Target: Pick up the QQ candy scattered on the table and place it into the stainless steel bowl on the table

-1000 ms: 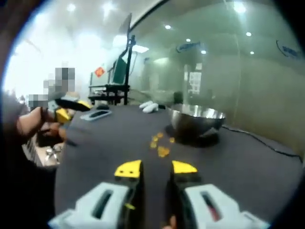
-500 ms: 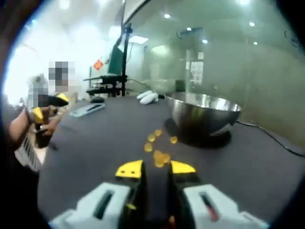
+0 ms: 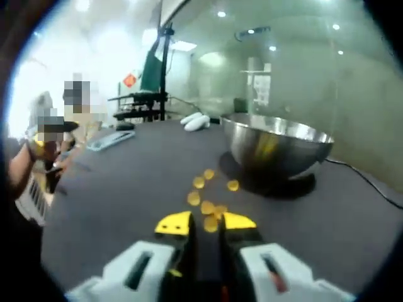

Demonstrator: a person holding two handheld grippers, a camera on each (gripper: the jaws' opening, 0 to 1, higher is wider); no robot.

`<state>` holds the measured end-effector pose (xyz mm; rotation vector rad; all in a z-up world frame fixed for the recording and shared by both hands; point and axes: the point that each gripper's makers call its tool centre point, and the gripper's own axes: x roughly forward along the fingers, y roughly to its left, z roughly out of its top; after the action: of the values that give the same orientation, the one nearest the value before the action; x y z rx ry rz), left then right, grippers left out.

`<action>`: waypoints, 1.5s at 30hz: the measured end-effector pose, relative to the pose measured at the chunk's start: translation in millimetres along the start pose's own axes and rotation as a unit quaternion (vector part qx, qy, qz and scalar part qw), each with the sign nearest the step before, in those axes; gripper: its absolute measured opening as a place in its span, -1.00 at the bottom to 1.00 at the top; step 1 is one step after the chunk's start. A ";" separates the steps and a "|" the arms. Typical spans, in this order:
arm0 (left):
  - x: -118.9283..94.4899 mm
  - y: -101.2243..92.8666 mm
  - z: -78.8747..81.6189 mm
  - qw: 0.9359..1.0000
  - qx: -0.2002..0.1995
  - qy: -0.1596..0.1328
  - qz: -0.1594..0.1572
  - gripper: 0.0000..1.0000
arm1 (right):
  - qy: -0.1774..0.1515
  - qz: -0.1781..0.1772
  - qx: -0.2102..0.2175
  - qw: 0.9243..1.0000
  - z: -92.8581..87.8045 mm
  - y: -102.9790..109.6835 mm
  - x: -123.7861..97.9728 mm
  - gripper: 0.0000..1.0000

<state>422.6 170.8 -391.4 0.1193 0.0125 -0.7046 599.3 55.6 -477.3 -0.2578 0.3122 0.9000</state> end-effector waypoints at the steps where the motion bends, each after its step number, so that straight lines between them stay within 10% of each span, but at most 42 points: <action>1: -0.1 -0.6 0.1 1.000 0.000 0.000 0.000 -0.09 | 0.003 -0.002 -0.002 1.000 -1.1 -0.1 1.1 -0.72; 32: -5.7 4.8 2.1 1.000 0.005 0.003 0.004 -0.10 | -0.001 -0.010 0.011 1.000 0.9 4.1 -11.3 -0.81; 45: -3.5 1.7 -1.7 1.000 0.010 0.012 -0.001 -0.10 | -0.053 -0.075 -0.006 0.996 39.1 -15.9 -52.2 -0.81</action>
<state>421.1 174.5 -392.8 0.1477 0.0287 -0.7056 587.7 21.9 -420.4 -0.2412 0.1866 0.7648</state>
